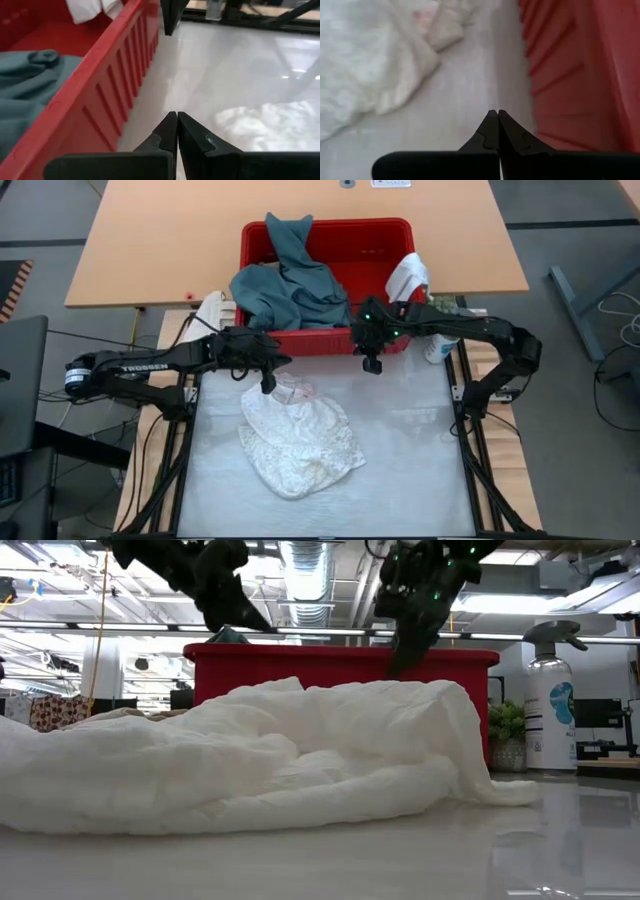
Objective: Fold Laundry from Bin
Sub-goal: Move the red organizer bin to the other table
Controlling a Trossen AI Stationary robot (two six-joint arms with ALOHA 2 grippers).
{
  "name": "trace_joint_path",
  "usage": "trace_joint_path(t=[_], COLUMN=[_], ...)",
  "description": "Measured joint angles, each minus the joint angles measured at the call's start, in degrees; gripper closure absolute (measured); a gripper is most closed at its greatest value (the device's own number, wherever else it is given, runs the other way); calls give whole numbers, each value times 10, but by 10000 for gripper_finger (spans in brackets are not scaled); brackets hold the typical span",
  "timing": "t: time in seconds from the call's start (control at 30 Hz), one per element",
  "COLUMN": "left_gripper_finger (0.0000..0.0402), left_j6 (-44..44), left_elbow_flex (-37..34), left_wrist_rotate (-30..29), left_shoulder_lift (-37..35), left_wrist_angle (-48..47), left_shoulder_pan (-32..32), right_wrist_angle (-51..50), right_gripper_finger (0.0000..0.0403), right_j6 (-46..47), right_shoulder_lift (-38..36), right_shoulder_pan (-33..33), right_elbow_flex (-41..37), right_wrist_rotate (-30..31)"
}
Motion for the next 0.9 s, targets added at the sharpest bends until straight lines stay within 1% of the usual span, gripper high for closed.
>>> trace_joint_path(t=[0.1, 0.3, 0.47, 0.6, 0.83, 0.9], left_gripper_finger=[401, 401, 401, 401, 401, 401], left_j6=[11, 51, 71, 91, 132, 139], left_elbow_flex=[-1, -1, -1, -1, 1, 1], left_wrist_rotate=[-36, -77, -80, -82, -96, -109], left_shoulder_lift=[7, 21, 37, 47, 69, 73], left_wrist_angle=[-8, -6, -4, 2, 15, 26], left_shoulder_pan=[2, 21, 52, 79, 124, 135], right_wrist_angle=[14, 46, 57, 68, 77, 77], right_gripper_finger=[387, 388, 388, 388, 388, 388], right_j6=[8, 11, 11, 11, 12, 12], right_shoulder_lift=[7, 10, 9, 9, 9, 9], right_shoulder_pan=[-15, -31, -41, -47, -60, -64], right_elbow_flex=[0, 0, 5, 5, 5, 5], right_wrist_rotate=[-2, -6, -3, 11, 17, 17])
